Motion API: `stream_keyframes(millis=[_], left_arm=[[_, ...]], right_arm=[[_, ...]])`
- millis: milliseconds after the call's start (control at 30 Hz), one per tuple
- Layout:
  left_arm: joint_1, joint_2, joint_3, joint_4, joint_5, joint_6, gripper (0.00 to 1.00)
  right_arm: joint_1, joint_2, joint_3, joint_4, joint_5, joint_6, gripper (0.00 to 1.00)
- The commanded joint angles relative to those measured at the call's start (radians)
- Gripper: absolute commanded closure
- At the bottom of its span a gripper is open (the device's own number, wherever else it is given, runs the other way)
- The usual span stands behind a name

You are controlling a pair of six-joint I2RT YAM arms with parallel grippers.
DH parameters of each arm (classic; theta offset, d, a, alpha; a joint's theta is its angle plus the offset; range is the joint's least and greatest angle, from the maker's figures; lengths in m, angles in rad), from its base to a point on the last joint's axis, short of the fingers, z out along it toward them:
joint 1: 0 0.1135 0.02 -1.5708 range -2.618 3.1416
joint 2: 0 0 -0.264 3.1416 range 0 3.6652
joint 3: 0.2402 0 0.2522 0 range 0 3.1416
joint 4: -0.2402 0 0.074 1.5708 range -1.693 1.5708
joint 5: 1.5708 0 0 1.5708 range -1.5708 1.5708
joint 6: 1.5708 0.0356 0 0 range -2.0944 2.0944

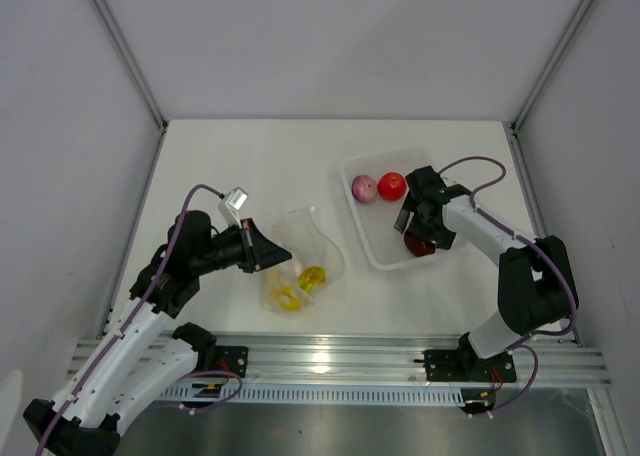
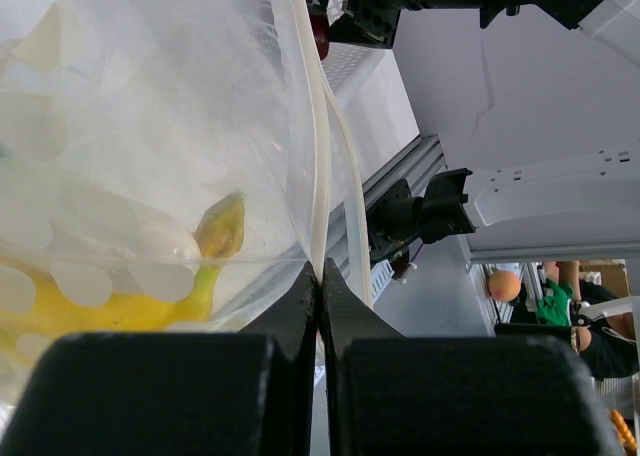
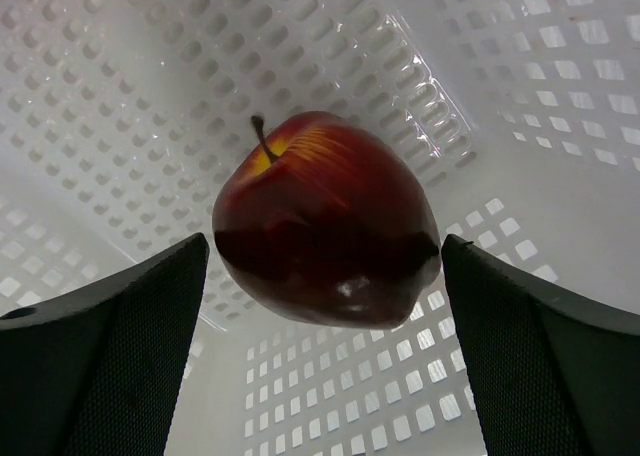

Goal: Place the food in the zip-top bag and seal the zipper
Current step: Pick up the fake fruit from the bin.

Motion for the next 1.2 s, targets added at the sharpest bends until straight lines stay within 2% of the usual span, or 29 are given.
stream_keyframes(millis=[0, 167, 367, 467, 500, 567, 600, 633, 767, 800, 1033, 1167], left_arm=[[0.008, -0.005, 0.038, 0.010, -0.007, 0.008, 0.99], [0.007, 0.000, 0.052, 0.004, -0.002, 0.011, 1.00], [0.008, 0.003, 0.046, 0.006, -0.002, 0.011, 0.99], [0.008, 0.000, 0.035, 0.009, -0.004, 0.009, 1.00], [0.008, 0.000, 0.035, 0.010, -0.004, 0.008, 0.99], [0.008, -0.002, 0.026, 0.013, -0.002, 0.006, 0.99], [0.007, -0.002, 0.023, 0.013, -0.002, 0.008, 0.99], [0.008, -0.002, 0.023, 0.012, -0.002, 0.006, 0.99], [0.007, -0.005, 0.011, 0.006, -0.004, 0.006, 0.99], [0.008, -0.005, 0.010, 0.006, -0.004, 0.003, 0.99], [0.008, -0.014, -0.008, -0.008, -0.011, 0.000, 1.00], [0.008, -0.034, -0.026, -0.002, -0.018, -0.017, 0.99]], right_arm=[[-0.005, 0.029, -0.005, 0.030, -0.004, 0.009, 0.01], [-0.007, 0.069, -0.017, 0.065, -0.016, 0.008, 0.02], [-0.007, 0.050, -0.048, 0.108, -0.025, -0.008, 0.13], [-0.008, 0.034, -0.063, 0.122, -0.024, -0.023, 0.26], [-0.007, 0.025, -0.071, 0.131, -0.025, -0.029, 0.40], [-0.007, 0.014, -0.076, 0.134, -0.025, -0.041, 0.51], [-0.007, -0.004, -0.077, 0.137, -0.030, -0.046, 0.65], [-0.007, -0.016, -0.079, 0.137, -0.034, -0.054, 0.71], [-0.005, -0.110, -0.068, 0.118, -0.059, -0.083, 0.78], [-0.007, -0.134, -0.065, 0.107, -0.073, -0.087, 0.84], [0.056, -0.387, -0.048, 0.108, -0.227, -0.149, 0.92], [0.171, -0.512, -0.010, 0.098, -0.223, -0.182, 0.91]])
